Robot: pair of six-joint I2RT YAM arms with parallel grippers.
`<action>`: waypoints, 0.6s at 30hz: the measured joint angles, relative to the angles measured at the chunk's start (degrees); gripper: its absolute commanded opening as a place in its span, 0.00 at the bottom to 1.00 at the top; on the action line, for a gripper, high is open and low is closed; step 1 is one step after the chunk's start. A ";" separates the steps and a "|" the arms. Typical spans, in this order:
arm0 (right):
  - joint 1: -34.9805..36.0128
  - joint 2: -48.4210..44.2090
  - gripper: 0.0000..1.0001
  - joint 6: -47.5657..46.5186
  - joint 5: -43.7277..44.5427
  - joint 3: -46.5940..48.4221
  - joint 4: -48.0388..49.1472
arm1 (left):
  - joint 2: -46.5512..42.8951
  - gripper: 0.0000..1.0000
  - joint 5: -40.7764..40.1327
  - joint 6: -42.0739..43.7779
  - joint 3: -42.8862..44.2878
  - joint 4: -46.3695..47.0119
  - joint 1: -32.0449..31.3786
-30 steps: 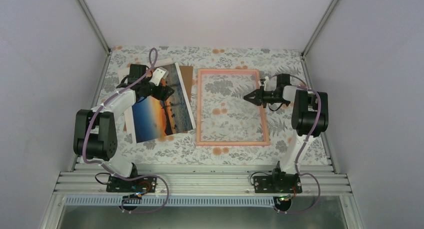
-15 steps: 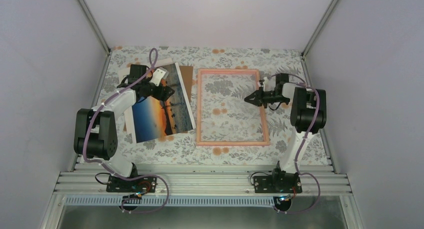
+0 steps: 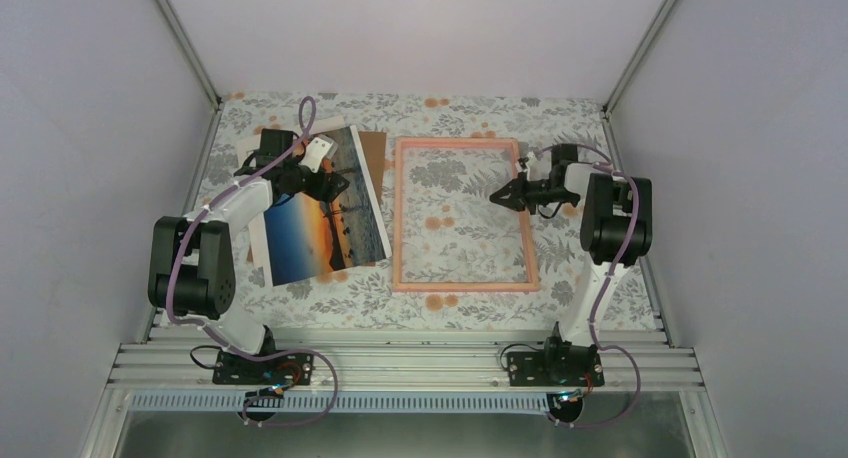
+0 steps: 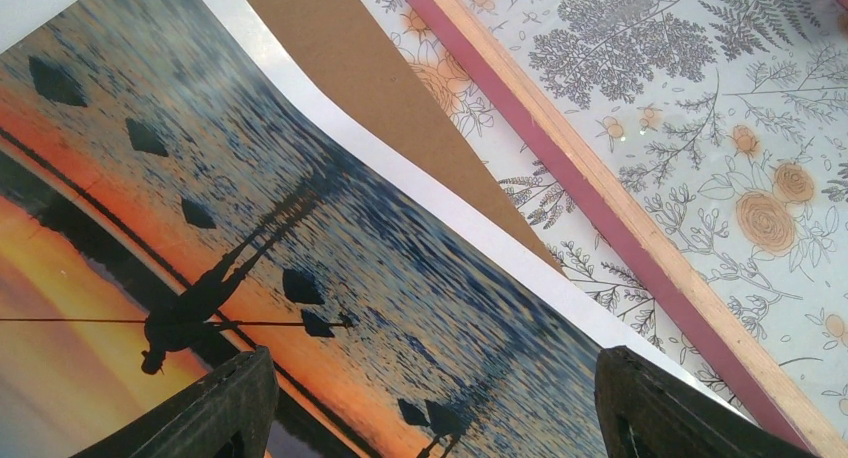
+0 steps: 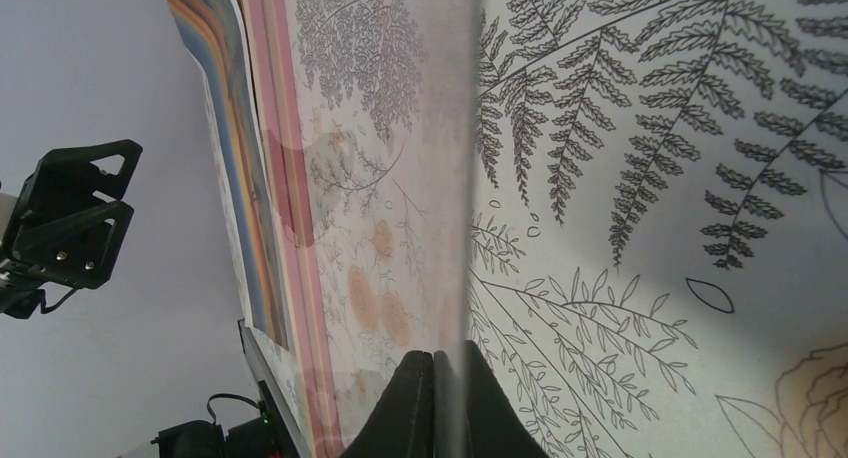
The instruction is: Put the photo into the frame
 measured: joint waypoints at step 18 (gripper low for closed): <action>0.00 0.00 0.04 -2.23 0.15 1.01 -0.98 | 0.83 0.80 0.35 -0.02 0.00 0.04 0.00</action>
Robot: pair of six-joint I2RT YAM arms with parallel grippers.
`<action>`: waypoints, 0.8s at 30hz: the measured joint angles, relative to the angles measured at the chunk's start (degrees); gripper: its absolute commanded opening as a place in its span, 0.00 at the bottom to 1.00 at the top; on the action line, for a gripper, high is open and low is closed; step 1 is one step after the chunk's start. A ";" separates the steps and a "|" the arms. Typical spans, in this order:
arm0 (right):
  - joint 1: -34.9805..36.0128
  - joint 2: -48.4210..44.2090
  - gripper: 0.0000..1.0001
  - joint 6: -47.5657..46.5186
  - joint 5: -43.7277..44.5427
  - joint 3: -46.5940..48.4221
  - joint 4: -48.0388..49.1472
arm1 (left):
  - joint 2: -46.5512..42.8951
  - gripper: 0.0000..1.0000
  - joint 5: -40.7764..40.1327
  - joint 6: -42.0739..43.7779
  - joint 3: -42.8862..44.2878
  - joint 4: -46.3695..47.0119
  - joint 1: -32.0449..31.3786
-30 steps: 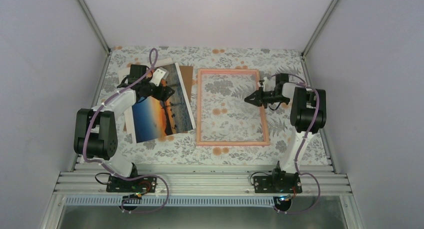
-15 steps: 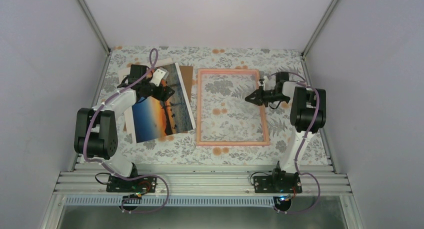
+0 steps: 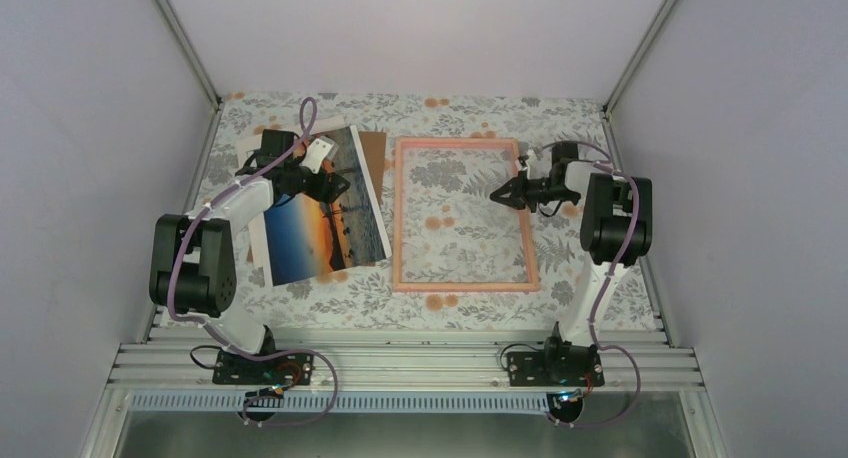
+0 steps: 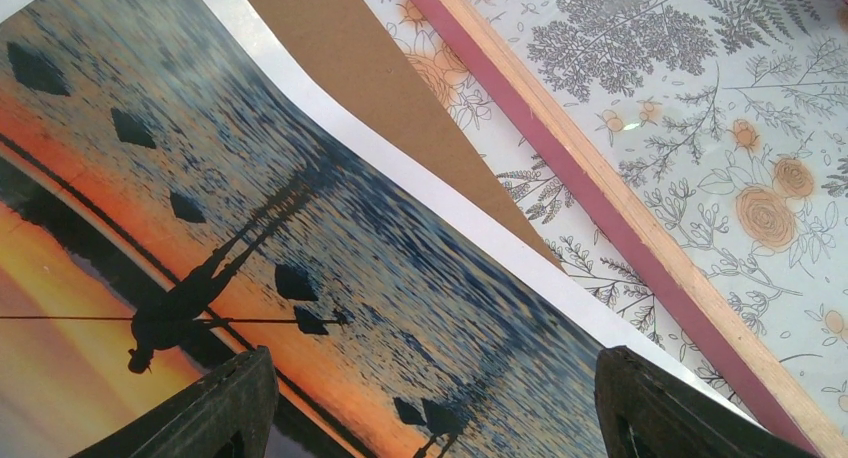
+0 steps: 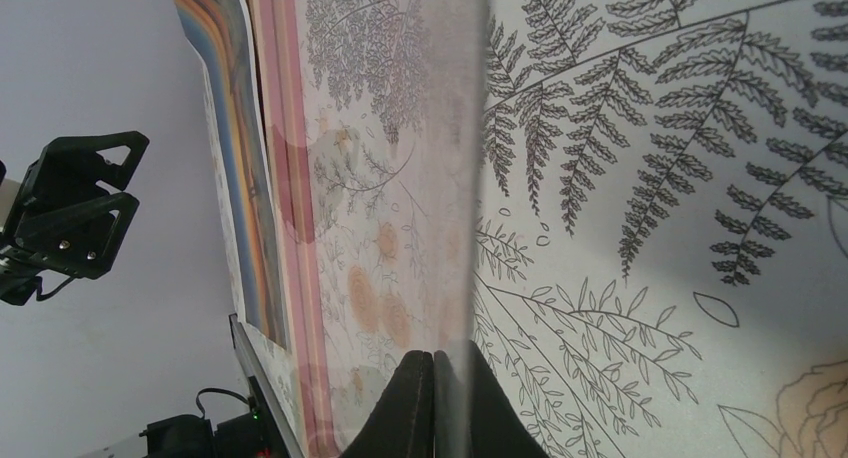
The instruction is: Put the photo into the frame
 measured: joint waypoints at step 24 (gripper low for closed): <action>0.00 2.12 0.04 -4.94 1.07 5.68 -5.01 | 0.00 0.80 0.07 -0.44 0.00 0.00 -0.28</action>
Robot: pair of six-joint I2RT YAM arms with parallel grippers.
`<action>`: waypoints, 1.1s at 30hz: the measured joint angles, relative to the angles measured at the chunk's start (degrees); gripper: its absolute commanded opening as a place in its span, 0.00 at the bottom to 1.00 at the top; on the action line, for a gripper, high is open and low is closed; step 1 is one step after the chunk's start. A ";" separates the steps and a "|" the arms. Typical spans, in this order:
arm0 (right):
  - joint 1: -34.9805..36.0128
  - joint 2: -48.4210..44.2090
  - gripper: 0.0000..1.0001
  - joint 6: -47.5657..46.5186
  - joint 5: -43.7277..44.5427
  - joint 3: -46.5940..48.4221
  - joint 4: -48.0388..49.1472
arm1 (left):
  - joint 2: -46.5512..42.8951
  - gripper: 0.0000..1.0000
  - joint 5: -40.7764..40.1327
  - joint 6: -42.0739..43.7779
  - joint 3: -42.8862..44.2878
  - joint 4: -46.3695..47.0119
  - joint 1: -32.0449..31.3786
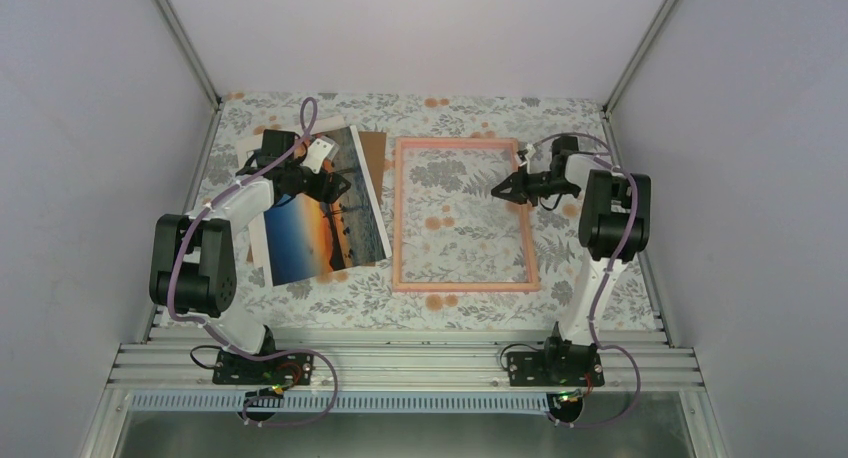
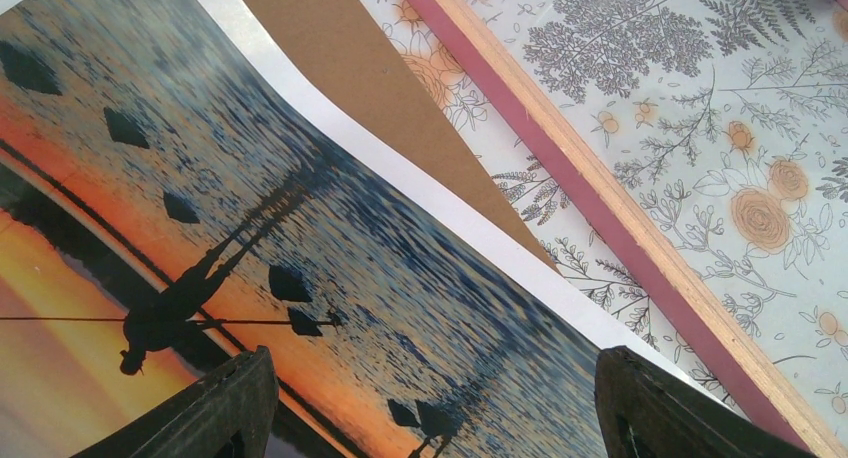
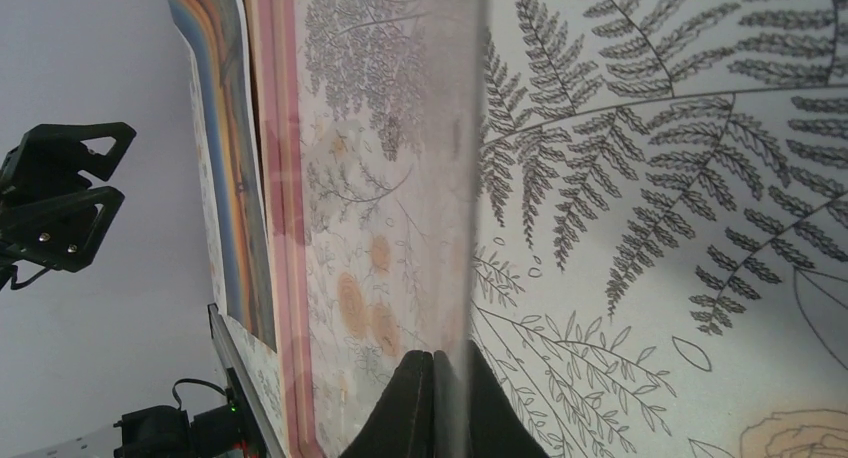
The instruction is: Put the photo into the frame
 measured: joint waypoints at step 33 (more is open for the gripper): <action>0.00 1.14 0.04 -2.40 4.28 2.58 -4.48 | 0.94 0.80 0.02 -0.35 0.00 0.04 -0.11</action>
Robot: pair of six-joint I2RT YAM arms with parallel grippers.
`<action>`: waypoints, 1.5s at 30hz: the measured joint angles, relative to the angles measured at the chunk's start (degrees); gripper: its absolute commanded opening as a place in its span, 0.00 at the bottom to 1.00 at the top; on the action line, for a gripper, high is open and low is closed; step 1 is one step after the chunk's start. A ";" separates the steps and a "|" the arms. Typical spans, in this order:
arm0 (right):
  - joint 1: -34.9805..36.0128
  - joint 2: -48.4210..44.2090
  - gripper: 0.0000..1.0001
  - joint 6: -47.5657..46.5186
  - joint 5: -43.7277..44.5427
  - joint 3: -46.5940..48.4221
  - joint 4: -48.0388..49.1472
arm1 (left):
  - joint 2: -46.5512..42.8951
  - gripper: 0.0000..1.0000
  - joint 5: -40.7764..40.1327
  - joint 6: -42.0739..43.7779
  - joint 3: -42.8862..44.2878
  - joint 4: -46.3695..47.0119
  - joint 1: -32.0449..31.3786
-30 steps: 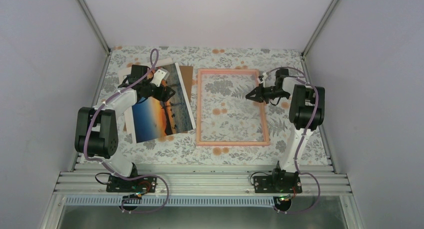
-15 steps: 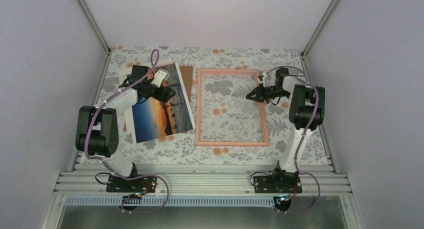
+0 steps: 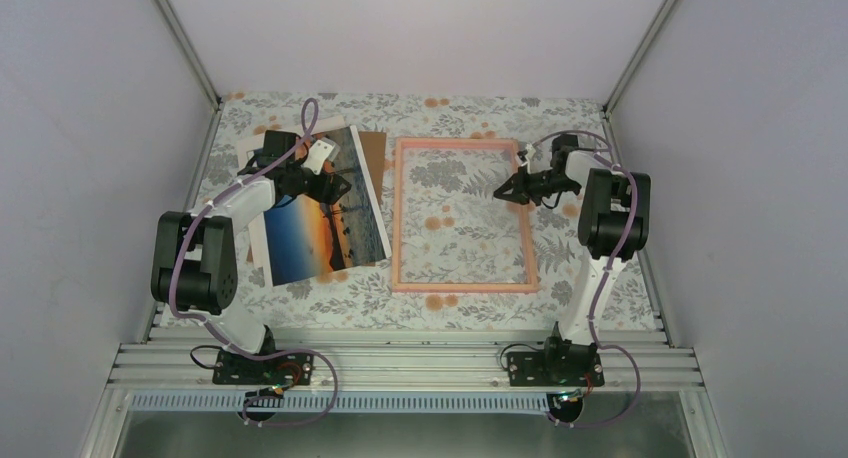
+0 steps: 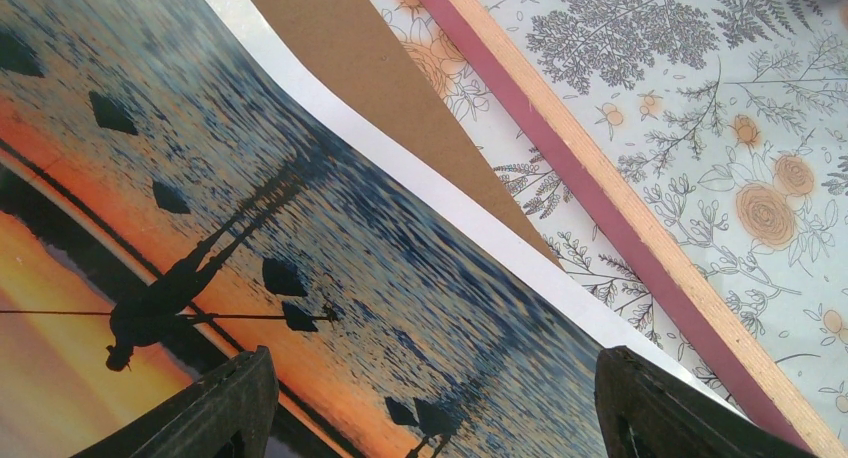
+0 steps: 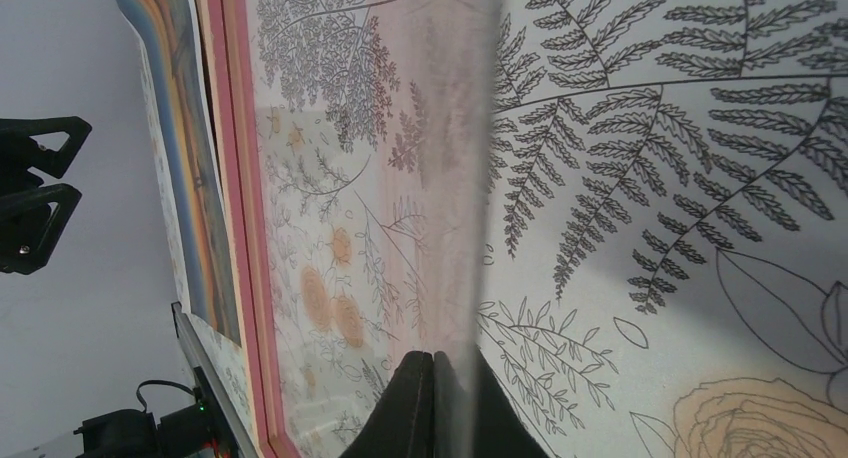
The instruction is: Put the photo into the frame
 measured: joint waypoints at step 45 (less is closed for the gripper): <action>4.15 -9.22 1.00 6.14 20.74 0.20 -2.16 | -0.02 0.80 -0.04 -0.07 0.00 0.37 -0.24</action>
